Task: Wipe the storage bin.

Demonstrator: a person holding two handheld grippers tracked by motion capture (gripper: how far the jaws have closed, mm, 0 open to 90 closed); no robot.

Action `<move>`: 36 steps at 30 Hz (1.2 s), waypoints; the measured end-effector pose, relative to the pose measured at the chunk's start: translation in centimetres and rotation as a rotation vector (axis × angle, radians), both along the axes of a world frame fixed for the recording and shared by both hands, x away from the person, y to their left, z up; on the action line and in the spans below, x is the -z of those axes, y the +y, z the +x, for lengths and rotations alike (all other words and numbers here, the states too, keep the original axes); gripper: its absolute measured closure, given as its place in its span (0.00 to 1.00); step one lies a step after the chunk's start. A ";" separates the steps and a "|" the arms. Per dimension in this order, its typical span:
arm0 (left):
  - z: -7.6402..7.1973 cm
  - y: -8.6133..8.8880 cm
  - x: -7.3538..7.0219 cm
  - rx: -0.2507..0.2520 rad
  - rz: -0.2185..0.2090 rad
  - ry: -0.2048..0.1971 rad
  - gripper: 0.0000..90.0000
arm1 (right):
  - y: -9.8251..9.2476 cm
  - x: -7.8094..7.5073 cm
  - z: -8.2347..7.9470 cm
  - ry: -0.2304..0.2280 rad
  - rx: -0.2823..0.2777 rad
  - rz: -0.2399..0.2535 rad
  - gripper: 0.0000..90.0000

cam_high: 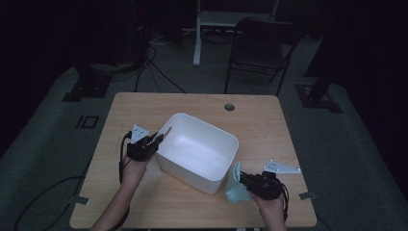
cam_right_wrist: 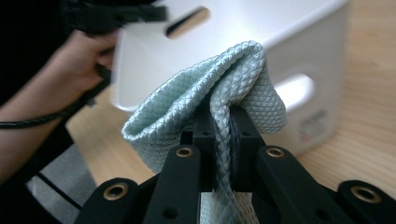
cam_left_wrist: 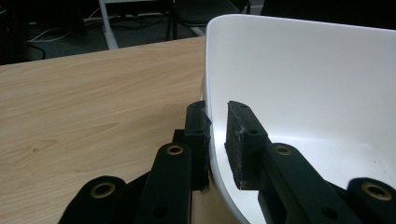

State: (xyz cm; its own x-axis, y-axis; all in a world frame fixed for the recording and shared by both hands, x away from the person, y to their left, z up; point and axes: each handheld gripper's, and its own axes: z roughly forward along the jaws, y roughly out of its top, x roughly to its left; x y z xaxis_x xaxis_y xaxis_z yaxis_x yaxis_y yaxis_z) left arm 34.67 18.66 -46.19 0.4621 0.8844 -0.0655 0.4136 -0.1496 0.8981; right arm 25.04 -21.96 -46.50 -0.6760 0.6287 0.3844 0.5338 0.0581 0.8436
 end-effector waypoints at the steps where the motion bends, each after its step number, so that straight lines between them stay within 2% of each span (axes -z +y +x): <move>1: 0.0 0.0 0.0 0.000 0.000 0.000 0.88 | 0.3 -0.2 -0.1 -0.007 -0.008 0.000 0.93; 4: 0.0 0.0 0.0 0.004 0.000 0.002 0.88 | 1.4 -0.2 0.1 -0.017 -0.026 -0.025 0.93; 9: 0.0 0.0 0.0 0.010 0.007 0.001 0.88 | 1.7 0.1 0.5 -0.019 -0.011 -0.037 0.93; 11: 0.1 0.1 0.0 0.011 0.003 0.000 0.88 | 1.8 0.4 0.6 -0.012 -0.007 -0.044 0.93; 13: 0.0 0.1 0.0 0.013 0.012 -0.002 0.88 | 2.0 1.3 1.0 0.012 0.002 -0.060 0.93; 16: 0.1 0.1 0.0 0.003 0.007 -0.001 0.88 | 1.8 2.0 1.4 0.042 0.002 -0.045 0.93; 20: 0.0 0.2 0.0 0.001 -0.006 0.005 0.87 | 1.4 2.0 1.6 0.048 0.002 -0.044 0.93; 25: -0.1 0.5 -0.2 0.017 -0.016 0.029 0.87 | -0.3 1.9 1.9 0.041 0.057 -0.065 0.93; 30: -1.1 0.7 -0.3 0.041 -0.001 0.032 0.84 | -2.9 2.3 2.7 0.066 0.122 -0.058 0.93; 36: -2.5 0.8 -0.5 0.075 0.007 0.050 0.76 | -4.5 2.6 3.0 0.073 0.159 -0.038 0.93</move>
State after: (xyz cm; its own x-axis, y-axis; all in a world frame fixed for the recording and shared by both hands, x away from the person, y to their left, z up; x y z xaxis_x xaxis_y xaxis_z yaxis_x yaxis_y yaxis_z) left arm 32.20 19.48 -45.67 0.5234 0.8479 -0.0842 0.4449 -0.1877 0.8757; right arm 28.02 -26.44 -49.09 -0.5377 0.7406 0.4030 0.5990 -0.0009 0.8008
